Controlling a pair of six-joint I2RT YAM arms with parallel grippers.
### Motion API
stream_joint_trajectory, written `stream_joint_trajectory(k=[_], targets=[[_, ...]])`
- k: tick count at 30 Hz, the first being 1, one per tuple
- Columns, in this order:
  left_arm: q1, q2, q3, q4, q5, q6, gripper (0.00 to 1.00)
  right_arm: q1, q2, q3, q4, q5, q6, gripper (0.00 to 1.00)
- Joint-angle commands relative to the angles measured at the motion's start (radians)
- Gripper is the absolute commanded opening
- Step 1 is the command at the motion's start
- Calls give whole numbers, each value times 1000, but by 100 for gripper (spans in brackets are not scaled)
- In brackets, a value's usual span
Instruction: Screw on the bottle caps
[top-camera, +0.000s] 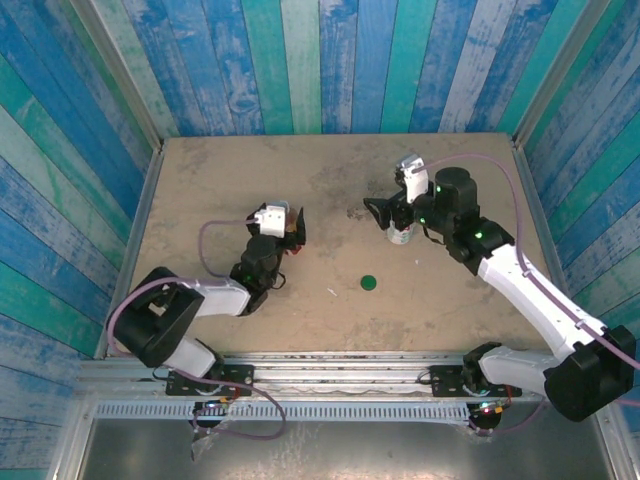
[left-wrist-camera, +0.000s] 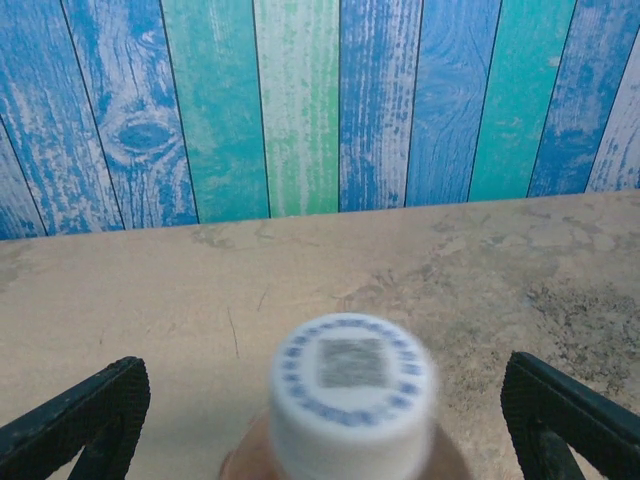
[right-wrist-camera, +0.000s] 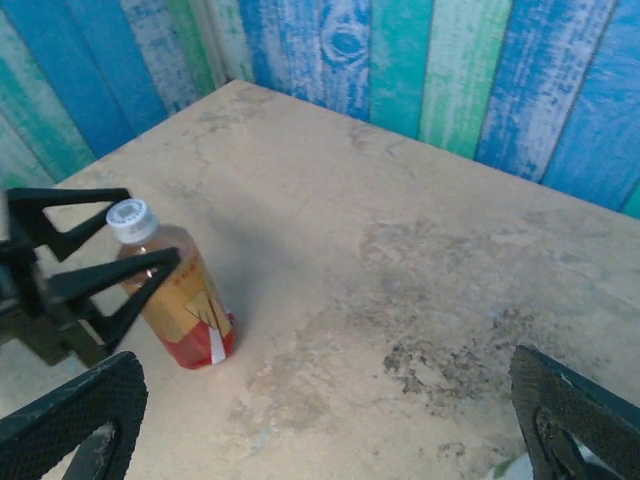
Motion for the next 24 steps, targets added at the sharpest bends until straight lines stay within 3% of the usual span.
stream_joint_trajectory(k=[1, 6, 10, 16, 24], targets=[[1, -139, -6, -27, 24, 5, 94, -25, -10, -21, 24, 13, 32, 100], [-25, -247, 59, -134, 99, 47, 94, -58, -66, -89, 23, 21, 41, 100], [-73, -243, 150, -221, 172, 98, 94, -66, -147, -156, -5, 78, 18, 100], [-149, -99, 274, -221, 259, 91, 94, -90, -317, -253, -31, 131, 48, 100], [-239, 191, 450, -110, 279, 27, 94, -133, -512, -316, -49, 237, 49, 100]])
